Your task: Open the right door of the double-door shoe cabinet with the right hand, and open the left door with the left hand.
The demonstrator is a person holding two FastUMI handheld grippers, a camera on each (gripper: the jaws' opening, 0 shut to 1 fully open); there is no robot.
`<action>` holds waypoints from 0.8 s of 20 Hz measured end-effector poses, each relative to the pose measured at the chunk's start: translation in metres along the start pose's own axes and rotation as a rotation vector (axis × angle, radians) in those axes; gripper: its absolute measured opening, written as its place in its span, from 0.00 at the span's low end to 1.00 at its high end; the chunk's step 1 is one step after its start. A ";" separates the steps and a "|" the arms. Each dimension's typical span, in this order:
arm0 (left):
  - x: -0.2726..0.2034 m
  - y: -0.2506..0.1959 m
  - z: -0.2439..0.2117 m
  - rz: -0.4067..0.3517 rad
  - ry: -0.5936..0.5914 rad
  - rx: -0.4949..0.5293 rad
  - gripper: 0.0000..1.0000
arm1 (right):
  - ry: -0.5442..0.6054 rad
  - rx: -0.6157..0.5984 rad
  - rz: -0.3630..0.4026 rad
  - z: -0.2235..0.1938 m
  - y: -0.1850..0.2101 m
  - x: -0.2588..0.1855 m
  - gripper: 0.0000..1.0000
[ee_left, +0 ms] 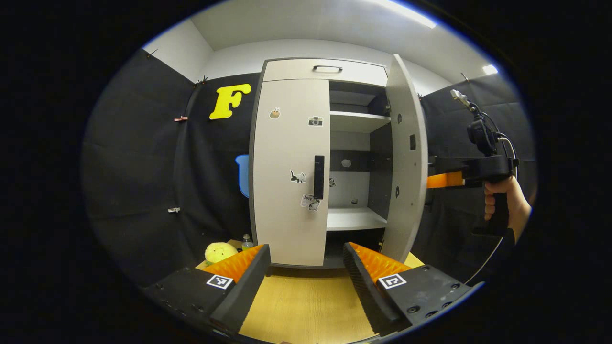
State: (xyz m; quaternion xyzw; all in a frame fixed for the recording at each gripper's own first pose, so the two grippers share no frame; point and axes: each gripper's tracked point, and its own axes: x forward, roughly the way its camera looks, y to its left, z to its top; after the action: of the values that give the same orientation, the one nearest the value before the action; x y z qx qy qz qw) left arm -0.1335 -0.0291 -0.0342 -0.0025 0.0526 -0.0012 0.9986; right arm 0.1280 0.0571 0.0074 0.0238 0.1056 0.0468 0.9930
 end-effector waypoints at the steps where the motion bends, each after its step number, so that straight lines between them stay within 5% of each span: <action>1: -0.001 -0.003 0.000 -0.003 0.002 0.000 0.94 | 0.002 -0.001 -0.027 -0.001 -0.010 -0.001 0.13; 3: -0.004 -0.011 0.001 -0.007 0.000 0.008 0.94 | 0.006 0.002 -0.089 0.000 -0.038 -0.002 0.13; 5: -0.006 -0.018 0.001 -0.009 -0.003 0.017 0.95 | 0.038 0.161 0.035 -0.003 -0.015 0.003 0.05; 9: -0.008 -0.036 0.000 -0.020 0.004 0.028 0.94 | -0.010 -0.067 -0.032 -0.003 -0.028 -0.003 0.05; 16: -0.017 -0.055 0.005 -0.024 -0.003 0.044 0.94 | 0.022 0.080 0.030 -0.010 -0.016 -0.021 0.05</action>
State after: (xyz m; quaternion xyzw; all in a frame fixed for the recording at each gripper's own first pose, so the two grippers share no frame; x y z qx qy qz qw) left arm -0.1504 -0.0845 -0.0268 0.0189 0.0513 -0.0145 0.9984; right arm 0.1066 0.0396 0.0012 0.0645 0.1177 0.0578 0.9893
